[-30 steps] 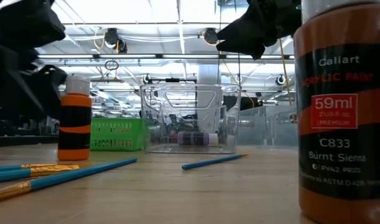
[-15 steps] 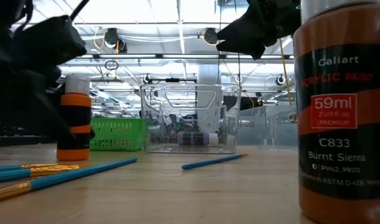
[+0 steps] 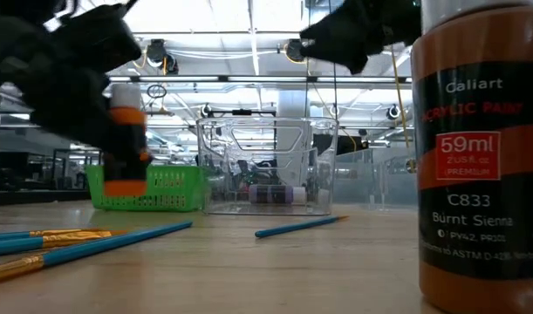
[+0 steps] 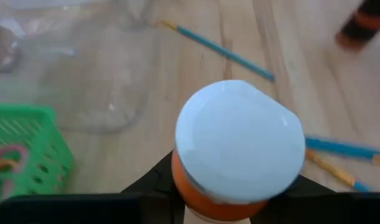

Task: Pick & Place Paint Supplies
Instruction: Put the orange paint bottle into the transparent bin

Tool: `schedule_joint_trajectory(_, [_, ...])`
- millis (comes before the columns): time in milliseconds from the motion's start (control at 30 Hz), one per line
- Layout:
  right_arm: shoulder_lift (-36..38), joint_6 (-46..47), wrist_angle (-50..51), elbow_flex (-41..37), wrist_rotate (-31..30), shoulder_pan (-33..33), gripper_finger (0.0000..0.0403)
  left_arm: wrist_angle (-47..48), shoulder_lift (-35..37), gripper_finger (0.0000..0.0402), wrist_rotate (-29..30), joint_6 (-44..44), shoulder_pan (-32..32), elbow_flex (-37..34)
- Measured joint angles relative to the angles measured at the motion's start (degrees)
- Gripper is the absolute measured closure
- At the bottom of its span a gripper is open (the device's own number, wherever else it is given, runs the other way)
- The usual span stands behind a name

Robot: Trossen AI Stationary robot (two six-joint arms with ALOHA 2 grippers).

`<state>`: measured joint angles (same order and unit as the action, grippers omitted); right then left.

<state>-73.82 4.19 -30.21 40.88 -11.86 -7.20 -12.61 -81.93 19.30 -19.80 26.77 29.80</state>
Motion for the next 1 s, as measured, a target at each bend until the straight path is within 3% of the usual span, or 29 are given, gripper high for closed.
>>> schedule_joint_trajectory(167, [0.0,-0.77,-2.25,2.65,2.95,-0.02,0.0204,5.55,3.81,0.0282,-3.25,2.26,-6.55,5.69])
schedule_joint_trajectory(467, [-6.36,-1.23,14.84,16.55,3.04,0.03,0.0204,18.17,3.56,0.0282,-5.7,11.57,-12.91,18.32])
schedule_joint_trajectory(800, [-21.36,-6.43,15.62,27.1,3.23,0.76,0.0204,20.01,3.49,0.0282,-7.23,13.08,-15.62,19.5])
schedule_joint_trajectory(1000, [-25.16,-3.17,13.25,30.27,10.44,2.07,0.0204,21.47,3.47,0.0282,-7.12,13.18,-15.55,19.48])
